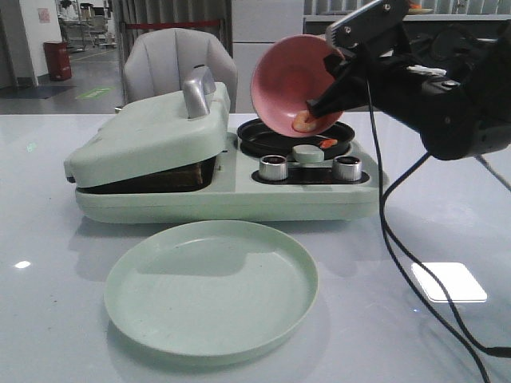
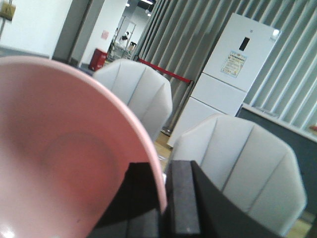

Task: Make breakfast with bread and shrimp
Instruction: 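Tilt the pink bowl with the right gripper to pour shrimp into pan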

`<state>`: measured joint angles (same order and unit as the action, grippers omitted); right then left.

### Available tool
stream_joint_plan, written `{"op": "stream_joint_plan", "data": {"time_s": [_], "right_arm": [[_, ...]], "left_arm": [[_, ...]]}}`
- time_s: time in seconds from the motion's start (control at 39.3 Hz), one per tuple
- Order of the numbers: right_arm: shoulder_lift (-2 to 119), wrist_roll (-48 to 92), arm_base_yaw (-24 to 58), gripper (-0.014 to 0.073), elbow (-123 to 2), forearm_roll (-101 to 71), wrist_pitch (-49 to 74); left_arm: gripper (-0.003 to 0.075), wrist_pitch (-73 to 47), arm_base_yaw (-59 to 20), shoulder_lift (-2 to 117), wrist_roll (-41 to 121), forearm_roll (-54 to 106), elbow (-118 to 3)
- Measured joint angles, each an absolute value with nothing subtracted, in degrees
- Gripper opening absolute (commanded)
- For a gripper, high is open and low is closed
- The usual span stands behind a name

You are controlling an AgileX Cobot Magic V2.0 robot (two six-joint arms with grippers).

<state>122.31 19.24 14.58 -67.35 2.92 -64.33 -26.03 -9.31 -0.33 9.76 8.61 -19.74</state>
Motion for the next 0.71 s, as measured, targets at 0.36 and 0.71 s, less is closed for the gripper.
{"op": "stream_joint_plan", "data": {"time_s": [0.36, 0.71], "right_arm": [[119.28, 29.77, 14.58, 0.014, -68.76, 7.72, -64.55], [119.28, 42.3, 14.71, 0.014, -72.53, 13.06, -63.96]], "left_arm": [[0.0115, -26.03, -9.31, -0.33, 9.76, 8.61, -19.74], [0.0115, -26.03, -9.31, -0.33, 9.76, 8.61, -19.74]]}}
